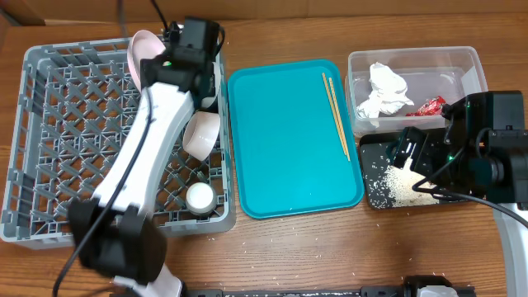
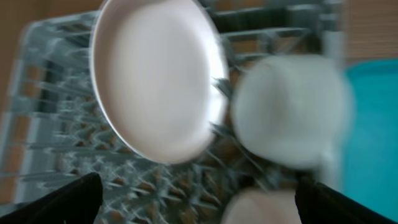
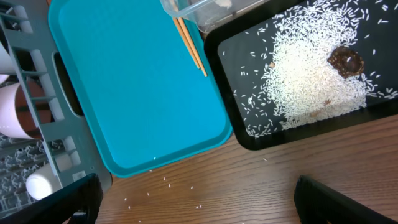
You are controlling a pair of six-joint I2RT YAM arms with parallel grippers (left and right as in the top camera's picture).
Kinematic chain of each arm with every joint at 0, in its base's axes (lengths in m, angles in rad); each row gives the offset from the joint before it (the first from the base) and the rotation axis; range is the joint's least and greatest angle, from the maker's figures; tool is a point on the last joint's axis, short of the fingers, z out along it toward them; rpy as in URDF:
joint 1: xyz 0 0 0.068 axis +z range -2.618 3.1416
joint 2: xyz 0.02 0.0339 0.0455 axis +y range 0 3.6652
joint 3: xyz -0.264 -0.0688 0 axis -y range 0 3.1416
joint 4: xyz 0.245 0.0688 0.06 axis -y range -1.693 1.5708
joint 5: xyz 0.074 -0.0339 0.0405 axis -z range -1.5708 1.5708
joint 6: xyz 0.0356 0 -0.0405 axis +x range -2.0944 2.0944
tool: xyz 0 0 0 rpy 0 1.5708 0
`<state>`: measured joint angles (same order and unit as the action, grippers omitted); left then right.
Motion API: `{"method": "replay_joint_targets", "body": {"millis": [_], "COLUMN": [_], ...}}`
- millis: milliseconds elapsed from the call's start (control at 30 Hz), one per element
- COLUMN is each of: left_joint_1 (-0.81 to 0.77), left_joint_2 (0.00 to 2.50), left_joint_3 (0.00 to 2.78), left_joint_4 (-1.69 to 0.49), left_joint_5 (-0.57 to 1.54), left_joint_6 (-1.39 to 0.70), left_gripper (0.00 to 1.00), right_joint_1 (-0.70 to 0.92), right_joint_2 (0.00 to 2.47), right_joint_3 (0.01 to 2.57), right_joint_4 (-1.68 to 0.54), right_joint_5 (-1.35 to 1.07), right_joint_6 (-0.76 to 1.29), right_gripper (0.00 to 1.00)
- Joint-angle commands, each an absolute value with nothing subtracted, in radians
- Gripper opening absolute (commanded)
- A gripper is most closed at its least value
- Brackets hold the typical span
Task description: Sort waste into correct bins and load items into the dishwasher
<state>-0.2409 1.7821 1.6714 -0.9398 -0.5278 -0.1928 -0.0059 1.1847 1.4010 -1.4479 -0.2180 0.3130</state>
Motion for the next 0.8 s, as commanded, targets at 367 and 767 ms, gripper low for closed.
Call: {"method": "replay_joint_targets", "body": {"millis": [367, 767], "left_joint_1": [-0.591, -0.680], "left_joint_2": [1.637, 1.637], "left_joint_3": [1.498, 1.180], "left_joint_4": [-1.256, -1.091], "left_joint_5": [-0.077, 0.012], "left_joint_6": [-0.516, -0.644], "left_gripper": [1.00, 1.00], "right_joint_1": [-0.006, -0.006], "right_joint_2": [1.180, 1.180], "right_joint_3": [1.420, 1.420], "right_joint_4": [-1.443, -1.443], "right_joint_5": [-0.210, -0.210], "right_joint_6": [0.310, 0.310], "right_gripper": [1.00, 1.00]}}
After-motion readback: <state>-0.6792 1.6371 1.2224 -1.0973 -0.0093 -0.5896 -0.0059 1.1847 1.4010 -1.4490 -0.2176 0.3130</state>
